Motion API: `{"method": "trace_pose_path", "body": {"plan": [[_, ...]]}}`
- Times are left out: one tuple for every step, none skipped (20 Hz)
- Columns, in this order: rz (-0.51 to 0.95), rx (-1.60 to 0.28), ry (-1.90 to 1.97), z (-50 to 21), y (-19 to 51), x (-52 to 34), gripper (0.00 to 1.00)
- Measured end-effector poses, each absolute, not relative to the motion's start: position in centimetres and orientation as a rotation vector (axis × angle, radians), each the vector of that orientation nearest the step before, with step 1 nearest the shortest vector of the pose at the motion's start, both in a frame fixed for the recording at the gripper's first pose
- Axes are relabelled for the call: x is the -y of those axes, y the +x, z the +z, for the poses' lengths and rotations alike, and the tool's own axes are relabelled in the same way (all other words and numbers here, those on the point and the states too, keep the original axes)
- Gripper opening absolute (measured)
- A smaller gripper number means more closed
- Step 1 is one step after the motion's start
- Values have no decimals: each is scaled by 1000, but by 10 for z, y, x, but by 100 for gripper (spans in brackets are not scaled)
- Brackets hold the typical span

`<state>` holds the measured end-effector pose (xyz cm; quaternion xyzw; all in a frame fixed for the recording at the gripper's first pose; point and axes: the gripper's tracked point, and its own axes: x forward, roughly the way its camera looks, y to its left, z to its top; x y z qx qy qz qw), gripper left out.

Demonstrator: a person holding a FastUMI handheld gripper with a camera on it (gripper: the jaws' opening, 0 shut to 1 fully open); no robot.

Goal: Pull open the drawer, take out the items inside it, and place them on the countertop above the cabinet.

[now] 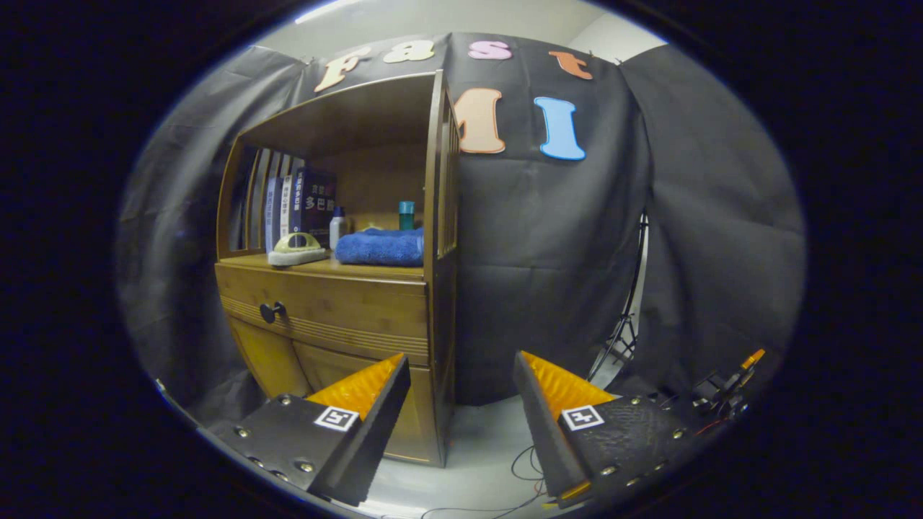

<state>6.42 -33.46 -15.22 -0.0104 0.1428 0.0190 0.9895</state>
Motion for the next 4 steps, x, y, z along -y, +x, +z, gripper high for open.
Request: {"method": "trace_pose_path", "body": {"plan": [[38, -278, -12, -149, 63, 334, 87], [43, -266, -14, -148, 63, 333, 87], [41, -257, -11, -148, 63, 335, 87], [41, -249, 0, -146, 63, 334, 87]]}}
